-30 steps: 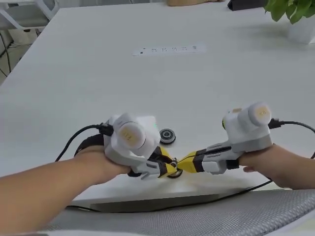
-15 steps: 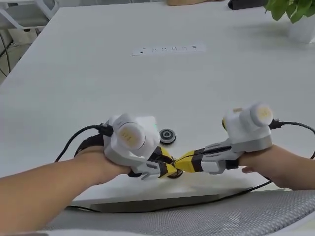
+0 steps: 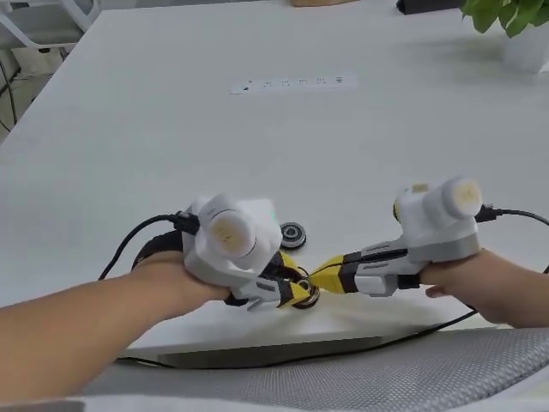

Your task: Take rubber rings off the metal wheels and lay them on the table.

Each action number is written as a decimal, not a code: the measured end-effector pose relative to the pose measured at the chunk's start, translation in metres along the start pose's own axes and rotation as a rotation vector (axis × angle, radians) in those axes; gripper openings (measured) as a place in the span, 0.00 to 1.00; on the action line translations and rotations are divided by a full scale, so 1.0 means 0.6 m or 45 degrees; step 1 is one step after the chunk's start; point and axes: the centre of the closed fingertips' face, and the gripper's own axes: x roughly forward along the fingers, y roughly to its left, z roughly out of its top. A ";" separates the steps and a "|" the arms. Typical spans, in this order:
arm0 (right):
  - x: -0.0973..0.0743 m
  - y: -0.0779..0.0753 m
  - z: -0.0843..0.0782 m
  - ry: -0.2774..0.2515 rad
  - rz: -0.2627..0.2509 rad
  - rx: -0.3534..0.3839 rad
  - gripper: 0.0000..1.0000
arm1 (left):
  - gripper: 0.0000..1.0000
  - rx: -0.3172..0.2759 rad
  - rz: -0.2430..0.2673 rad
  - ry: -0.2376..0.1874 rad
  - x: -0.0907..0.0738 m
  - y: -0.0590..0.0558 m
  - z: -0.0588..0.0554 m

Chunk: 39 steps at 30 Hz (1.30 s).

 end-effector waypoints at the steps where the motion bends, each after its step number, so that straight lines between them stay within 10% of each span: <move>1: 0.000 -0.001 0.000 -0.001 0.001 0.001 0.00 | 0.09 0.002 -0.003 0.003 0.000 0.000 0.000; 39: -0.001 0.001 0.065 -0.039 0.060 -0.026 0.00 | 0.38 -0.059 0.067 -0.164 -0.127 0.032 0.033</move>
